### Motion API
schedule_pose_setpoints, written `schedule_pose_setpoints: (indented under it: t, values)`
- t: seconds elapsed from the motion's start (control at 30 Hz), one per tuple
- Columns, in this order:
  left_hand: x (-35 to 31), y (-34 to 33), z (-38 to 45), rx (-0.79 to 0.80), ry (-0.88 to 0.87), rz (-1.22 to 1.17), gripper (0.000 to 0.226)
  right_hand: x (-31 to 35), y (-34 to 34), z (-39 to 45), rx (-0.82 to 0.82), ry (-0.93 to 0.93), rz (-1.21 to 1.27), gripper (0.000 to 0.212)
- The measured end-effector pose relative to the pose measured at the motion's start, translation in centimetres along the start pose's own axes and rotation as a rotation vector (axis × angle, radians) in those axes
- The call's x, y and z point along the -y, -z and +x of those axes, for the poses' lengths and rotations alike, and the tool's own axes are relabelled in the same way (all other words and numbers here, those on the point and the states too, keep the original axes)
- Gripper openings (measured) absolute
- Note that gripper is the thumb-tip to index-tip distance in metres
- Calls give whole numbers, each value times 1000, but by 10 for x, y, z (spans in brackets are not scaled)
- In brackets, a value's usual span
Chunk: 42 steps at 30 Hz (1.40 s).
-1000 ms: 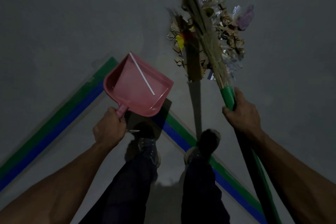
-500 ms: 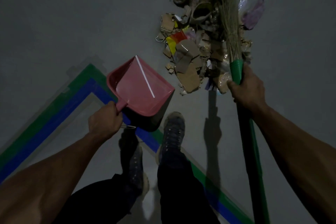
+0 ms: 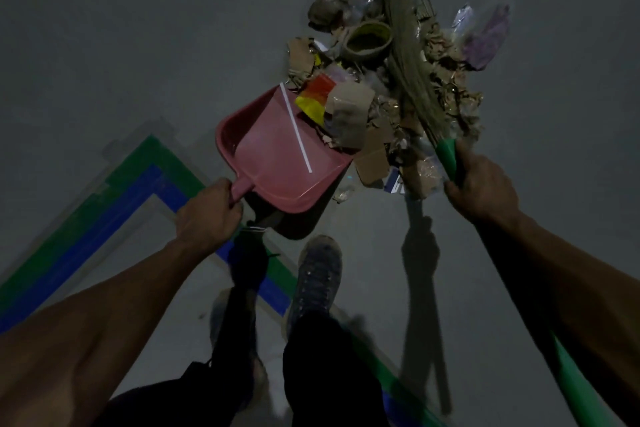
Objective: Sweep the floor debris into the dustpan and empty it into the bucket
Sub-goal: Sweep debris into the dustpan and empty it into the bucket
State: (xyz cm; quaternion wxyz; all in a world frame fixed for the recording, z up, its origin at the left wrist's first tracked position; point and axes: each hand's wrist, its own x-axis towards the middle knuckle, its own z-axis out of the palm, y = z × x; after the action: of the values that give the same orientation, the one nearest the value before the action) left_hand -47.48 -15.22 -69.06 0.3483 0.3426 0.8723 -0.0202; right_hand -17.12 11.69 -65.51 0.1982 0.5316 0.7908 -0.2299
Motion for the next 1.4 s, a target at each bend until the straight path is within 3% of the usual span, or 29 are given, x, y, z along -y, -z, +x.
schedule_pose_setpoints:
  t: [0.17,0.4,0.53,0.73,1.27,1.4]
  values:
    - [-13,10,4,19,20,-8,13,-9,-12,-34,69,32,-28,70]
    - [0,8,-8,-42,117,-65,13,7,23,-13,-108,21,50,72]
    - [6,6,-2,-63,144,-69,16,37,37,40,-164,51,74,64]
    - [-1,8,23,-92,107,-80,16,61,30,85,-67,107,8,40]
    - [-8,13,37,-39,-9,-5,20,41,-29,-24,99,197,47,66]
    - [-7,12,27,-8,-9,46,25,40,-9,-23,35,192,95,56]
